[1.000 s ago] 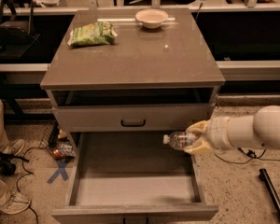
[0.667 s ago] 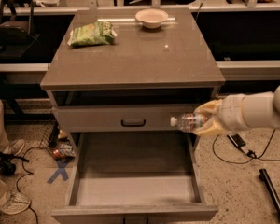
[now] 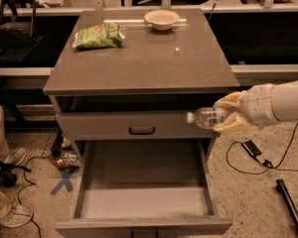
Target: Pick water bottle from middle drawer and place on counter
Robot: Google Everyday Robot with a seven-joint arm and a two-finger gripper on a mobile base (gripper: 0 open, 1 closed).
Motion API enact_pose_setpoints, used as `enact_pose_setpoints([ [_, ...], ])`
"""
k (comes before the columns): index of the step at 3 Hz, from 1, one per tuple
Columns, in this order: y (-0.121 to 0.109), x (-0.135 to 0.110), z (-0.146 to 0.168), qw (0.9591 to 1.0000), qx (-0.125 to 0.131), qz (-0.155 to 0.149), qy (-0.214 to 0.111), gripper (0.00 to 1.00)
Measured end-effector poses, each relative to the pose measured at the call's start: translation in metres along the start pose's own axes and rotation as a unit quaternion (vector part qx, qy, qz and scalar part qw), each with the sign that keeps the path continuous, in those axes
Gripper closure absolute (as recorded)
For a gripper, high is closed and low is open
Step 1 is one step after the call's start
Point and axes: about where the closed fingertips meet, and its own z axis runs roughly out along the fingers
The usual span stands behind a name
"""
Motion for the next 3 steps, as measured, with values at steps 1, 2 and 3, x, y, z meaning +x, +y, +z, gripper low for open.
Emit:
enact_pose_setpoints([
  [1, -0.005, -0.001, -0.001, 1.0000, 0.003, 0.002, -0.007, 1.00],
  [2, -0.028, 0.005, -0.024, 0.9989, 0.016, 0.029, -0.031, 1.00],
  [3, -0.101, -0.009, -0.058, 0.9952, 0.060, 0.052, -0.057, 1.00],
])
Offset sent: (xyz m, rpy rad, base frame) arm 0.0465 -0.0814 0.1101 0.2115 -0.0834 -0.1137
